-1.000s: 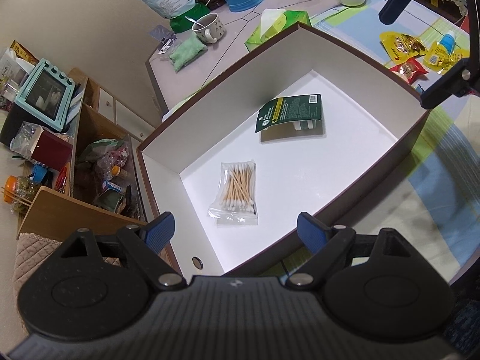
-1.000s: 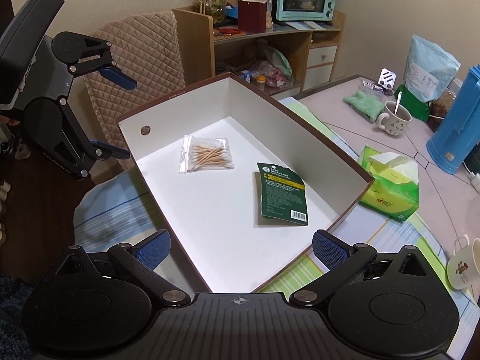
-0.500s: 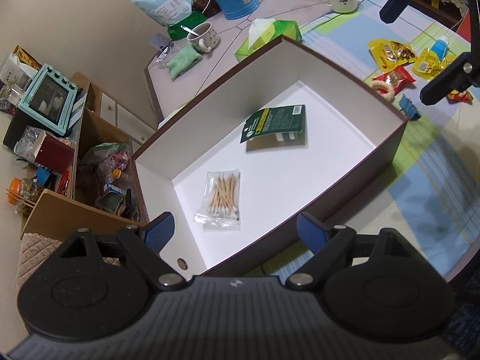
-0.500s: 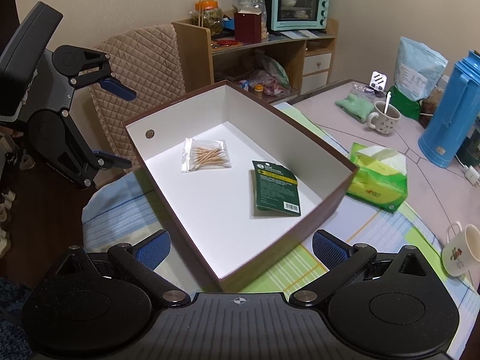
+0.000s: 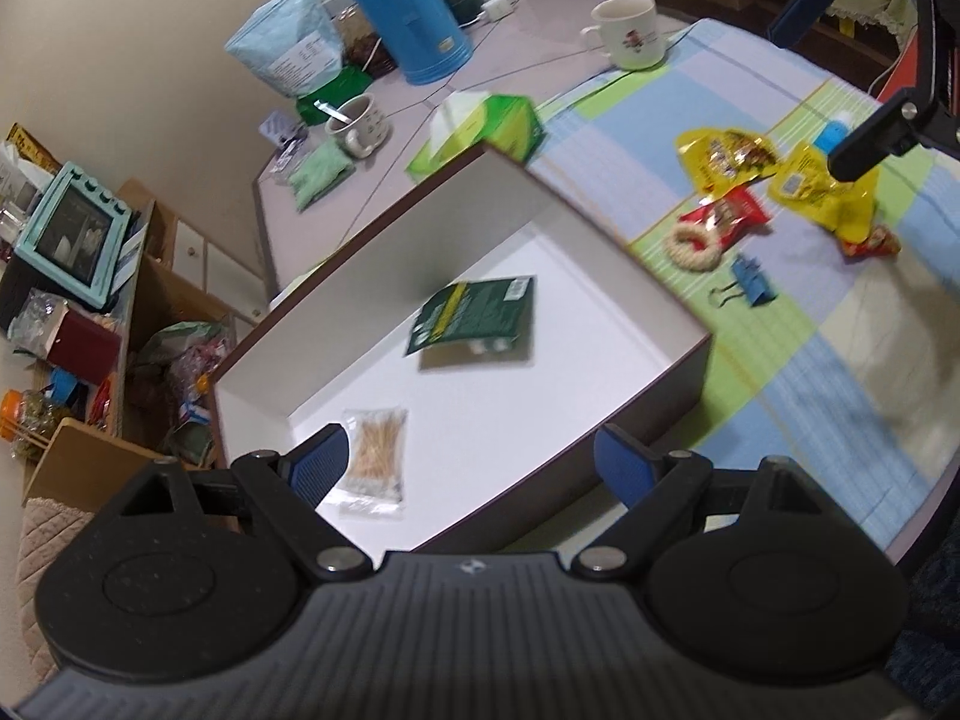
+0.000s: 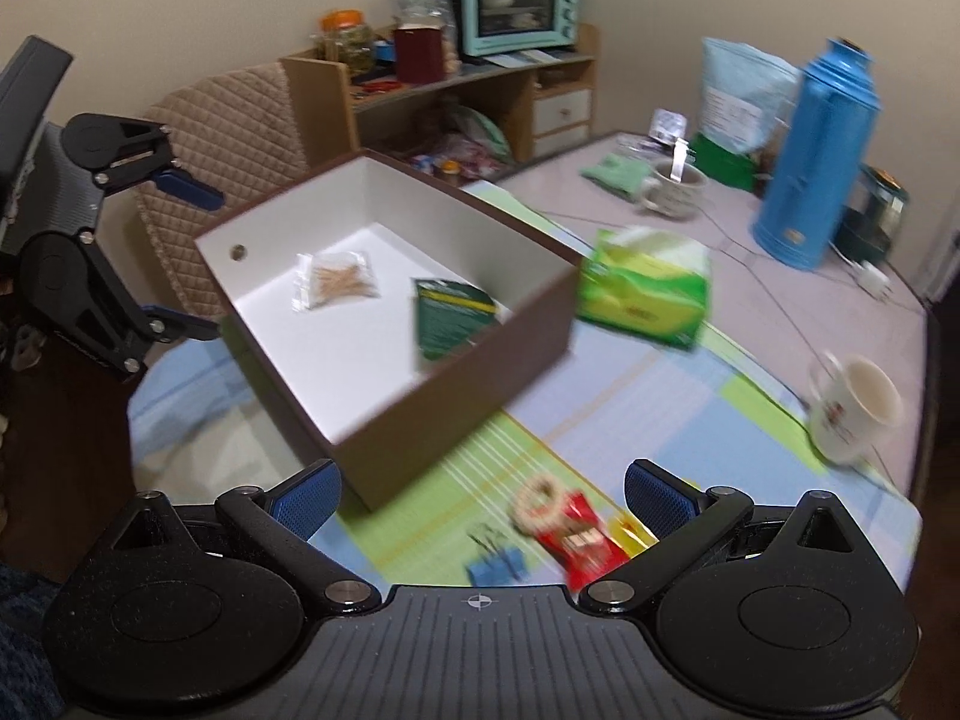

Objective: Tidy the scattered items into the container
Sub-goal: 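Withdraw both tools from the box back toward the remaining items, then grasp the blue binder clip with the left tool while the right tool grasps the cream ring snack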

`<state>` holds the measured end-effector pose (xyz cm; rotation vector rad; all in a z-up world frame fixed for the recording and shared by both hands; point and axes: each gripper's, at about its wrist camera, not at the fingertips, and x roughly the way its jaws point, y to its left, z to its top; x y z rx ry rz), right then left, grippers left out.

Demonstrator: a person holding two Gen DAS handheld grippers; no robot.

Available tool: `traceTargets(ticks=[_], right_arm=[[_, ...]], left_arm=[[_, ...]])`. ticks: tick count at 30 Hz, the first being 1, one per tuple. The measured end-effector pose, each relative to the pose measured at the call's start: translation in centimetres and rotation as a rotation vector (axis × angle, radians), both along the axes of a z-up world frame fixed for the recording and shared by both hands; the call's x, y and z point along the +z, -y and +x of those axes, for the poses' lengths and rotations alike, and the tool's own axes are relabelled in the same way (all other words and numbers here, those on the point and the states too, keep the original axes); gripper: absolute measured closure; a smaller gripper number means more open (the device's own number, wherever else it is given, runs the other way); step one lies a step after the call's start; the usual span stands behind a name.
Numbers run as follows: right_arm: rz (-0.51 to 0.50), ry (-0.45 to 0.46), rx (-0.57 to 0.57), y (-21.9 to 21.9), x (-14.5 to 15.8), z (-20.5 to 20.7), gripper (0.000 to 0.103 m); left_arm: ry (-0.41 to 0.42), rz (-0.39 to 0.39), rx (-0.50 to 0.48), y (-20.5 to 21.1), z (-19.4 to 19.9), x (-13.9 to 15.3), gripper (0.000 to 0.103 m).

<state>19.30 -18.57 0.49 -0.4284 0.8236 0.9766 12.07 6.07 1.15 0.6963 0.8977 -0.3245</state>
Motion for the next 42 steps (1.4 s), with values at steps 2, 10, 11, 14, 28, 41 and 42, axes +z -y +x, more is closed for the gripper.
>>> traceTargets(ticks=[2,10,11,14,28,41,42], right_arm=[[-0.006,-0.007,-0.031,1.9,0.0,0.4,0.0],[-0.018,-0.066,-0.145,8.7,-1.1,1.3,0.0],[-0.02,-0.075,-0.157,9.4,-1.4,1.4,0.0],[-0.026,-0.099,-0.185,11.2,-2.1,1.5,0.0],[-0.024,-0.181,-0.225,14.4,-4.4,3.6,0.0],[-0.06,-0.218,-0.178,13.3,-6.8,7.5,0.0],[-0.064,-0.223,-0.177,13.2,-6.9,7.8,0.0]], left_arm=[[-0.008,-0.019,-0.007,1.1,-0.1,-0.3,0.016],[-0.043,-0.102,-0.027,5.6,-0.9,-1.5,0.016],[-0.048,-0.114,-0.026,6.2,-1.0,-1.6,0.016],[-0.069,-0.162,-0.022,7.9,-1.3,-2.2,0.016],[-0.173,-0.369,0.112,12.6,-1.3,-6.4,0.02],[-0.208,-0.398,0.26,13.9,1.6,-11.5,0.039],[-0.21,-0.401,0.272,14.1,1.9,-11.9,0.039]])
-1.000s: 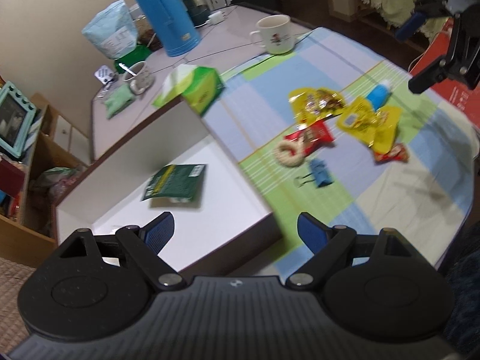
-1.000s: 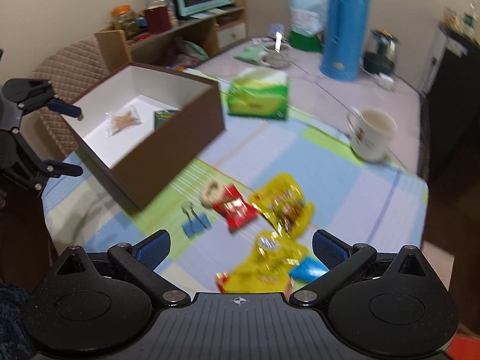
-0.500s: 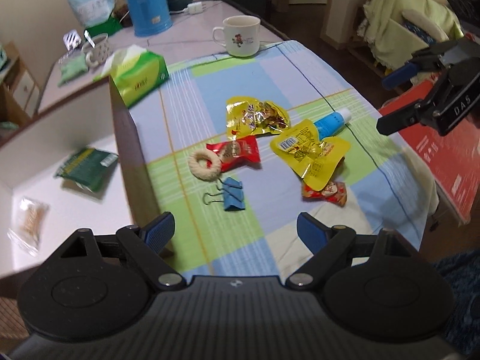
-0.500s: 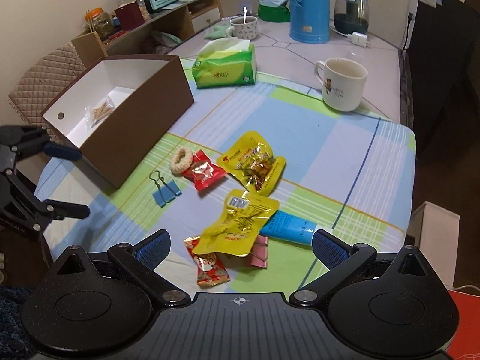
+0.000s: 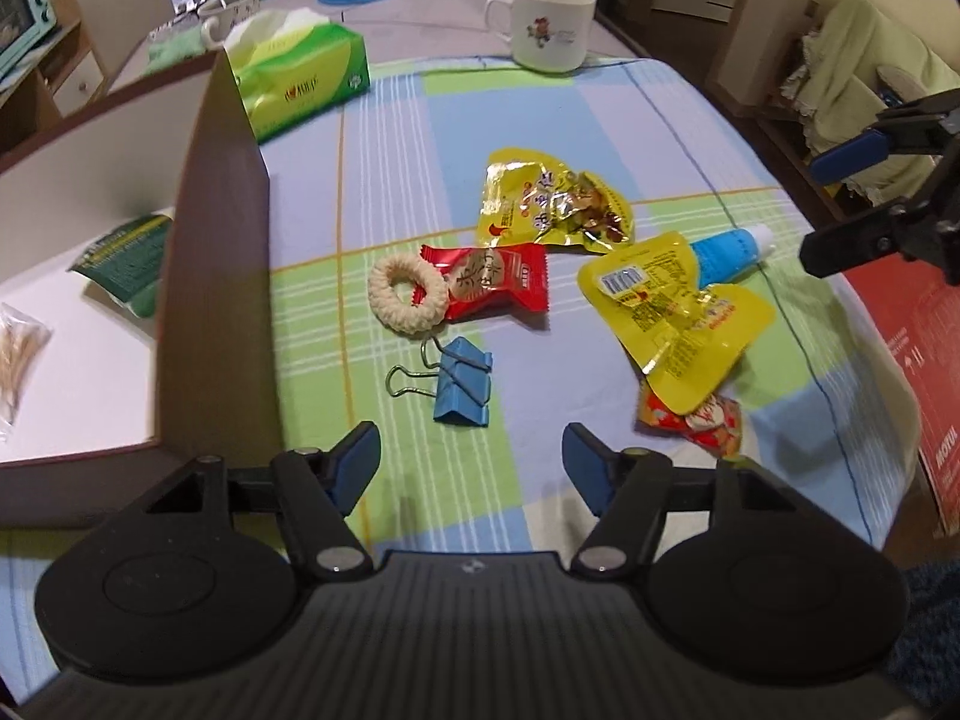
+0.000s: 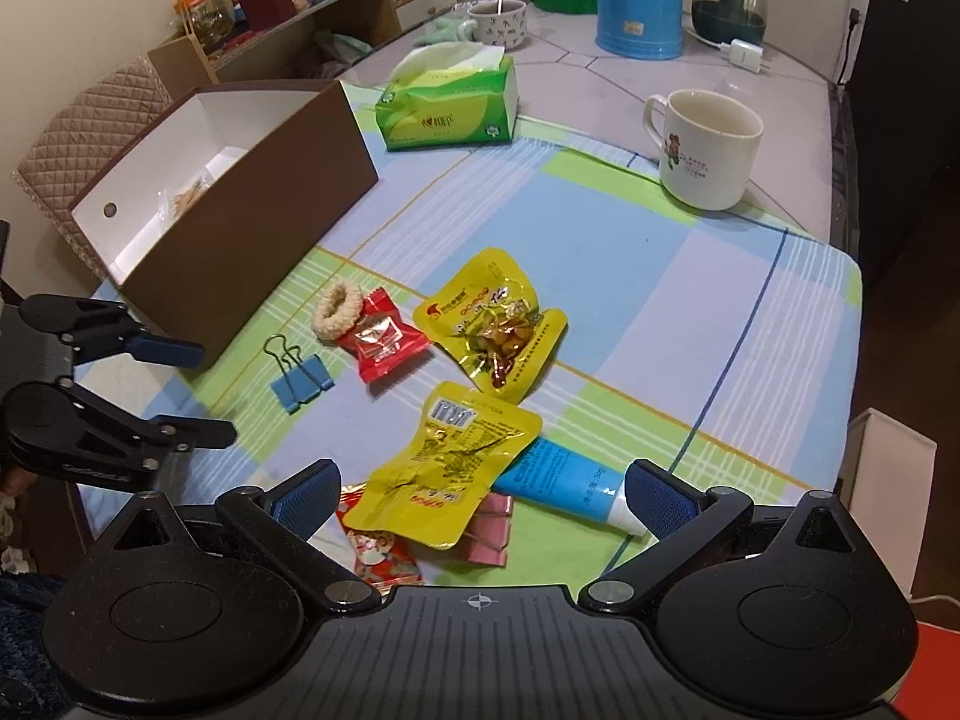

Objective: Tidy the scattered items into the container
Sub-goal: 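Grasp the blue binder clip with the left tool while the right tool grasps the cream ring snack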

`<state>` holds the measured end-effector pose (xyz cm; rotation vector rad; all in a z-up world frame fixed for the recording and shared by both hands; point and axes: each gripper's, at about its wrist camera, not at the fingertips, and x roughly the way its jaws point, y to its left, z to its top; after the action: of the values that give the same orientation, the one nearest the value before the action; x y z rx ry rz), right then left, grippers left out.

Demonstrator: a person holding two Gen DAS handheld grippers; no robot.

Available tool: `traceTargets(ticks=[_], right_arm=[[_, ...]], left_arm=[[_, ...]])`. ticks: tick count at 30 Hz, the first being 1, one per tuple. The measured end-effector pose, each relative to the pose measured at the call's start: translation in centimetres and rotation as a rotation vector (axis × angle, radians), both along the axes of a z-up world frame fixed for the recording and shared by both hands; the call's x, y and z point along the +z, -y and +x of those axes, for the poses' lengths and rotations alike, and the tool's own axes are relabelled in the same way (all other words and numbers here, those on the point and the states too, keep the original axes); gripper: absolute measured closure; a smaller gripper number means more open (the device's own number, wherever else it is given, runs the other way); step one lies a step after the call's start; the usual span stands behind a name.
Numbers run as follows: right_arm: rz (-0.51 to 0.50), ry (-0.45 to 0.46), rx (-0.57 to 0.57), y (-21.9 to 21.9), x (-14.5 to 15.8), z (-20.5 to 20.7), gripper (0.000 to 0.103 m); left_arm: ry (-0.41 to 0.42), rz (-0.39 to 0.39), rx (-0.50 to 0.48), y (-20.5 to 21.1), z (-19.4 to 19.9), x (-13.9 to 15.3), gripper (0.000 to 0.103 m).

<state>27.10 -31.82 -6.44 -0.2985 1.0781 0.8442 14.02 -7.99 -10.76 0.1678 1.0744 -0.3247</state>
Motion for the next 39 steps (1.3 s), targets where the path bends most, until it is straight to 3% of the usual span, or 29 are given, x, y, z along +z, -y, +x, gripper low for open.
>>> traceTargets(ticks=[7,12,13,15,17,22,23,24,30,37,38,39], right_arm=[[-0.019,-0.033,0.009,-0.6,-1.2,2.4,0.0],[-0.023,-0.048,0.022,-1.4,-1.9,4.0,0.0],[-0.023,-0.05,0.027,-1.6,-2.0,4.2,0.0],[-0.021,-0.053,0.039,-2.1,-2.1,4.6,0.0],[-0.018,-0.057,0.053,-2.8,-2.4,4.9,0.0],[0.005,-0.052,0.119,-5.2,-2.5,5.3,0.0],[0.013,-0.05,0.137,-5.9,-2.5,5.3,0.0],[0.023,-0.048,0.159,-6.5,-2.5,5.3,0.0],[0.069,-0.035,0.314,-11.1,-3.3,4.8,0.0],[0.05,-0.002,0.475,-16.2,-5.8,3.6,0.001],[0.041,-0.002,0.495,-16.8,-6.3,3.4,0.007],[0.032,-0.002,0.513,-17.4,-6.7,3.2,0.02]], left_arm=[[-0.022,-0.007,0.111,-0.1,2.9,-2.4,0.041],[-0.045,-0.014,0.134,-0.1,4.1,-3.8,0.067],[-0.044,-0.023,0.138,-0.2,4.1,-3.8,0.067],[-0.036,-0.043,0.145,-0.5,4.1,-3.7,0.081],[-0.029,-0.057,0.146,-0.7,4.1,-3.6,0.086],[-0.028,-0.08,0.131,-1.4,3.3,-2.7,0.087],[-0.028,-0.085,0.129,-1.5,3.1,-2.5,0.089],[-0.031,-0.088,0.126,-1.6,2.7,-2.4,0.098],[-0.062,-0.095,0.111,-2.3,0.4,-2.0,0.098],[-0.087,-0.104,0.128,-3.6,-1.8,-1.8,0.098],[-0.088,-0.106,0.134,-3.8,-2.0,-1.8,0.098],[-0.089,-0.109,0.139,-4.0,-2.2,-1.8,0.098]])
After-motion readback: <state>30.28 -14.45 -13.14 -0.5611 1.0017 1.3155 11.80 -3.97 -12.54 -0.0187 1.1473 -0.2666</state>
